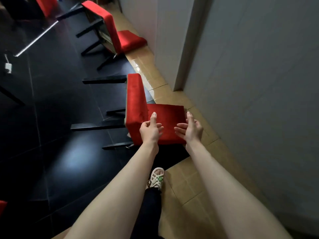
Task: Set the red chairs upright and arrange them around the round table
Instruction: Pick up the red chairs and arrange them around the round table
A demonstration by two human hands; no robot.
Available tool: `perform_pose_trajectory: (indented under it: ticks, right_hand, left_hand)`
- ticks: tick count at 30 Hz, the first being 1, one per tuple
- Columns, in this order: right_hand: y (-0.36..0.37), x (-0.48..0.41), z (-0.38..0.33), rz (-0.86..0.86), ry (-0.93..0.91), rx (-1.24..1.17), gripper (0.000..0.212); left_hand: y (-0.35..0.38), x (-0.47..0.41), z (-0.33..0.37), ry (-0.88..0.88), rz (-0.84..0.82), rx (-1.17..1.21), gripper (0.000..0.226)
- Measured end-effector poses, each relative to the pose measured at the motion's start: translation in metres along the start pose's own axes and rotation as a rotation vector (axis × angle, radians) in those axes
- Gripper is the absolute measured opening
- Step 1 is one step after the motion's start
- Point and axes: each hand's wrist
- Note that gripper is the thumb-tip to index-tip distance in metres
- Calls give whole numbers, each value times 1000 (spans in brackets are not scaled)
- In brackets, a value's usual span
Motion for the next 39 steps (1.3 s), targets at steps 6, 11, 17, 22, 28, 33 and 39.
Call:
perform_pose_trajectory:
  ticks: [6, 11, 17, 22, 28, 33, 39]
  right_hand:
    - [-27, -87, -20, 77, 24, 32, 34]
    - [-34, -175, -44, 110, 71, 100, 32]
    - [-42, -254, -66, 72, 147, 145, 37]
    - [-51, -313, -76, 39, 194, 199, 40]
    - [-63, -390, -81, -74, 260, 320, 45]
    - [-65, -441, -79, -185, 281, 425, 37]
    - [-55, -488, -36, -274, 328, 517, 30]
  left_hand:
    - [87, -47, -21, -49, -35, -50, 49]
    - [162, -99, -28, -123, -10, -76, 46]
    - [226, -138, -34, -162, 28, -113, 45]
    - [269, -165, -48, -197, 79, -107, 46]
    - [320, -196, -74, -227, 219, -48, 44]
    - [344, -216, -101, -257, 317, 16, 47]
    - [344, -260, -145, -288, 406, 57, 46]
Point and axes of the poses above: each hand's wrist, its own x-axis away from the middle knuckle, its own y-axis out of the palm, z = x × y
